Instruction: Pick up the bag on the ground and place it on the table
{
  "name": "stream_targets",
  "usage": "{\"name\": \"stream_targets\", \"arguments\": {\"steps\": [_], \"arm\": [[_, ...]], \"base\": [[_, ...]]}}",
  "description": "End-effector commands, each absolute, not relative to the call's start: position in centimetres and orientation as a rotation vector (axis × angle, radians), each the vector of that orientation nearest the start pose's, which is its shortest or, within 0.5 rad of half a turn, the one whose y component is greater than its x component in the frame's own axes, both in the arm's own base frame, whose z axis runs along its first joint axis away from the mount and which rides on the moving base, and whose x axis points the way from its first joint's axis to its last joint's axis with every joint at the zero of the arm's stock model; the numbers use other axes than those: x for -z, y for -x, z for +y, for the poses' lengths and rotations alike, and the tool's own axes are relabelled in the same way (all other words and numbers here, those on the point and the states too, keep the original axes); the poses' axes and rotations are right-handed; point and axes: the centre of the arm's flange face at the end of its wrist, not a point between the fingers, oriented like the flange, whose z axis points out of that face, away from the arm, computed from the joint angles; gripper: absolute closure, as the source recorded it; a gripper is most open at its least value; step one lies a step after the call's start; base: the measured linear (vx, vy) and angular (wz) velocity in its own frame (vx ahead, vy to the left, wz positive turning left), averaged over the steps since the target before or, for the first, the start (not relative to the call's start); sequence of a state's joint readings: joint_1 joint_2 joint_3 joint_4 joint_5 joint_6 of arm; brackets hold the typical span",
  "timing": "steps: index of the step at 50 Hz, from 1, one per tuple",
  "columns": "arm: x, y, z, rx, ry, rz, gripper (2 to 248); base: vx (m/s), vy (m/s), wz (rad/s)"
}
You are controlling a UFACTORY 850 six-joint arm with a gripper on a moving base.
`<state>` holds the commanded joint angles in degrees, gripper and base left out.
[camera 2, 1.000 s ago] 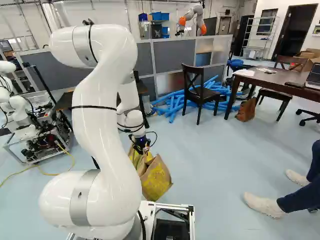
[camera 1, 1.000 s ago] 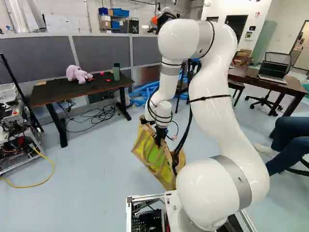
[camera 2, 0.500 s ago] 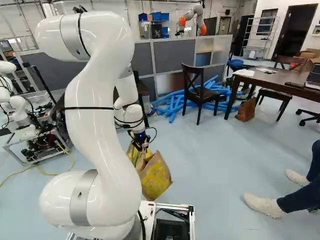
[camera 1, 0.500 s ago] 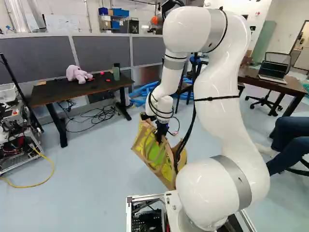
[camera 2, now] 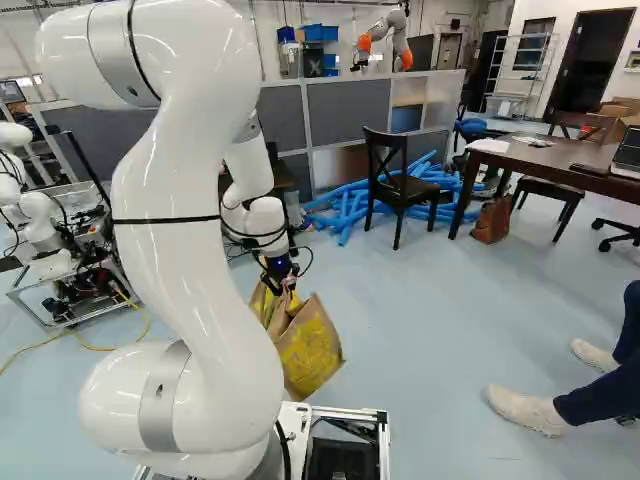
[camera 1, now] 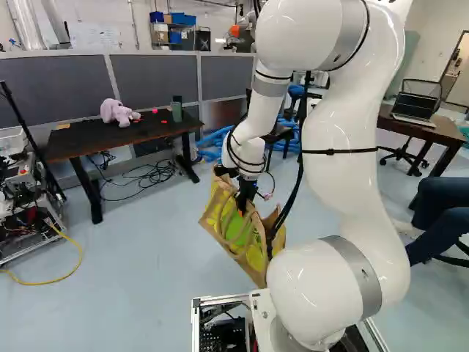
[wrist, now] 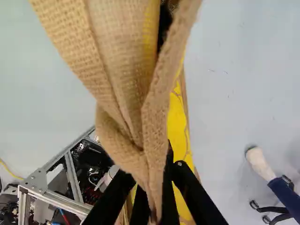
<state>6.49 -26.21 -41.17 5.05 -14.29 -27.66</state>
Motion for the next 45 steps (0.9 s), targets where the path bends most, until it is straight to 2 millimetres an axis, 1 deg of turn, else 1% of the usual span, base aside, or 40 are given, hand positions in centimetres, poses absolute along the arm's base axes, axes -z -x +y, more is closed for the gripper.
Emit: {"name": "stream_targets", "arguments": {"steps": [45], "arm": [[-32.1,-41.8,4.6,0.015,3.009,-0.775,229]], "base": [[0.000,0.000,0.000]]}}
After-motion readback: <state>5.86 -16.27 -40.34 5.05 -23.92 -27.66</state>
